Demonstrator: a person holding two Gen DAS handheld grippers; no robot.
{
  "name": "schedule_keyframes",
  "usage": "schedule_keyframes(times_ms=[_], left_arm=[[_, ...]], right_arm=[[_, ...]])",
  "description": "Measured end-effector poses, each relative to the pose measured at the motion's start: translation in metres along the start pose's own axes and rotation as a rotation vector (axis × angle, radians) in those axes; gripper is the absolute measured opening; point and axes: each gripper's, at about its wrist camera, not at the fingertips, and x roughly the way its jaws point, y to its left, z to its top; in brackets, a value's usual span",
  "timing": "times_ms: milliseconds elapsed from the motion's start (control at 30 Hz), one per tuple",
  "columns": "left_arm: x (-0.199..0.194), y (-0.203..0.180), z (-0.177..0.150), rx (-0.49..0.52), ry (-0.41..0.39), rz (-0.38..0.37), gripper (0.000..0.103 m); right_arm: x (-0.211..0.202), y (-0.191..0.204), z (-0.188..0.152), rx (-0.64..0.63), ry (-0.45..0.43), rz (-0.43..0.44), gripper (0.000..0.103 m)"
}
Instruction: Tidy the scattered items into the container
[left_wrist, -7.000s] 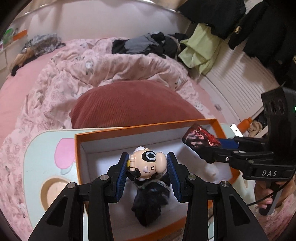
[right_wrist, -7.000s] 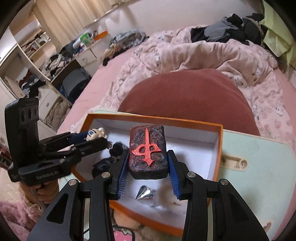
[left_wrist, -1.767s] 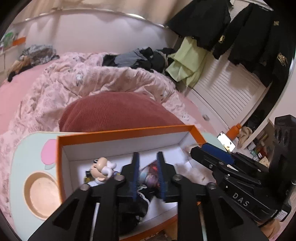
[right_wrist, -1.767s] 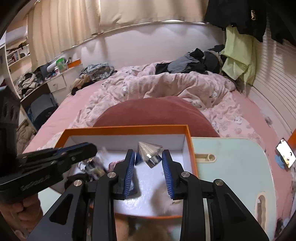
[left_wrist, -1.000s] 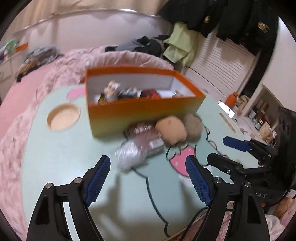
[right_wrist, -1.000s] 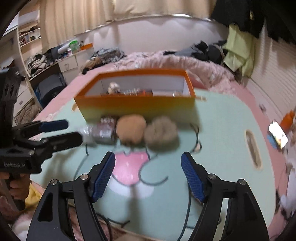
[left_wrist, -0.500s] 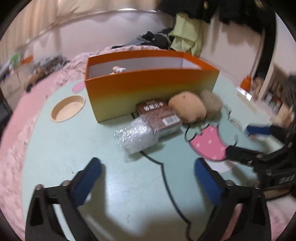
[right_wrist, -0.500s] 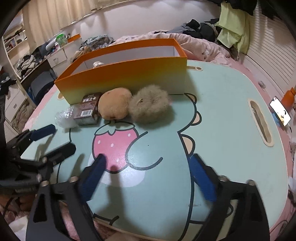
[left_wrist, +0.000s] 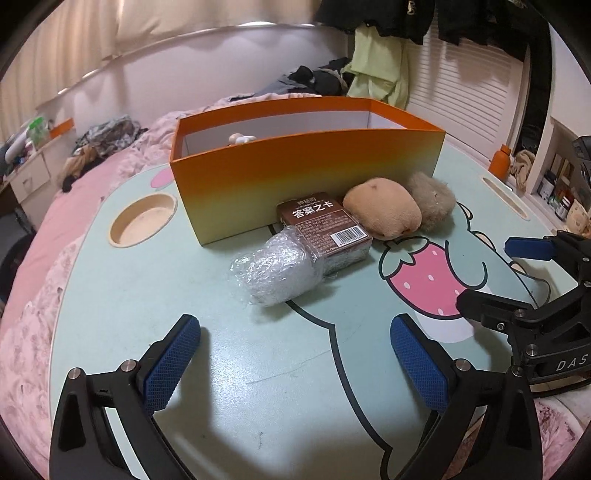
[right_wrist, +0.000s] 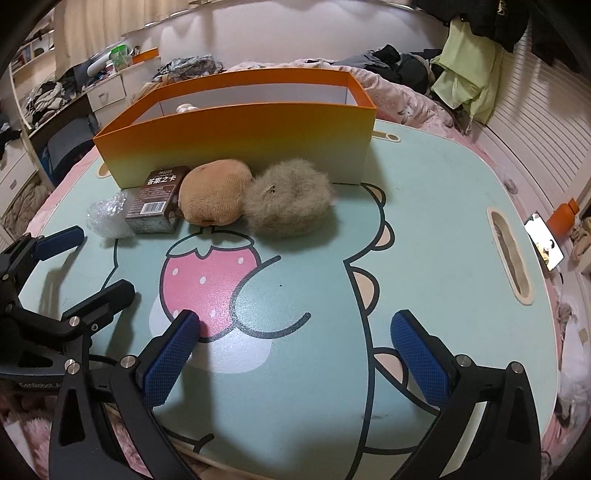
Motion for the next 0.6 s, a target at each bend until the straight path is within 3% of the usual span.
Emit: schedule_keyframes(times_ms=[600], left_arm=[[-0.0026, -0.0066, 0.0041, 0.018, 0.002, -0.005, 0.103]], right_arm=[[-0.002, 0.0004, 0.0052, -0.033, -0.001, 0.027, 0.103]])
